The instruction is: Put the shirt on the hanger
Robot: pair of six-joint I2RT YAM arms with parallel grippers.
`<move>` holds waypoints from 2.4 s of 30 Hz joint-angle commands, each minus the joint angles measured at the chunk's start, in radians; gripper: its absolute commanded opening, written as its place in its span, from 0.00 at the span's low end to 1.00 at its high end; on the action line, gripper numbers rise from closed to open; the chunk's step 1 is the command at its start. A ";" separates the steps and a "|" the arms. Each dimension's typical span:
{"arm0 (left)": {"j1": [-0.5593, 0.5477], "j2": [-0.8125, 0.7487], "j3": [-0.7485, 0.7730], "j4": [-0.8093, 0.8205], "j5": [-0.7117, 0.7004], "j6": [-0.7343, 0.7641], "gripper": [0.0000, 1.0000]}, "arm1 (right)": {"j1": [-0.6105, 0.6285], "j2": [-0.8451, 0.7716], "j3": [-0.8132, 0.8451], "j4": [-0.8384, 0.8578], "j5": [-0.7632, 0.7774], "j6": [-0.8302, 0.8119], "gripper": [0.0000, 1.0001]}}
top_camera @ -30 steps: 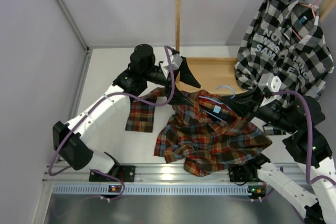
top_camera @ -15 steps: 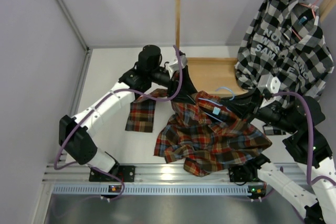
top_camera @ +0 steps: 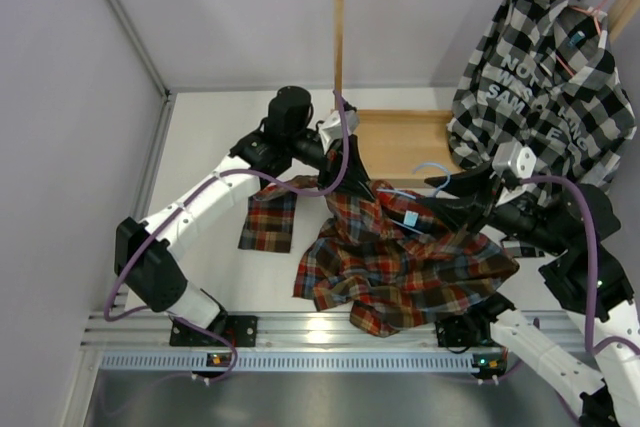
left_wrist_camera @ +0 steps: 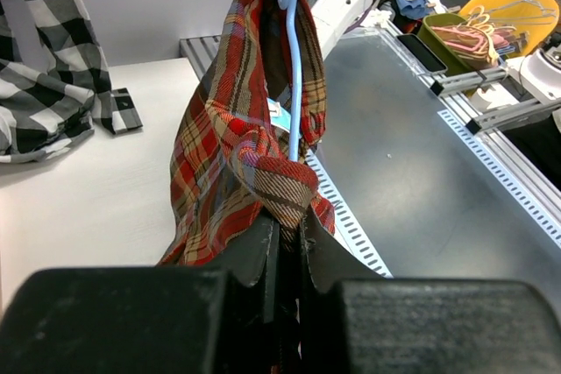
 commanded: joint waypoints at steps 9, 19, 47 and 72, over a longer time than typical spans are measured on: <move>0.053 -0.029 0.051 0.025 0.159 -0.015 0.00 | 0.001 -0.131 0.147 -0.397 0.271 -0.089 0.56; 0.042 -0.022 0.064 0.025 0.240 -0.014 0.00 | 0.135 -0.056 0.188 -0.562 0.313 -0.166 0.57; 0.015 -0.050 0.044 0.039 0.274 -0.006 0.00 | 0.222 -0.090 0.190 -0.577 0.437 -0.227 0.59; -0.024 -0.078 0.022 0.044 0.274 0.001 0.00 | 0.293 -0.145 0.055 -0.343 0.320 -0.226 0.19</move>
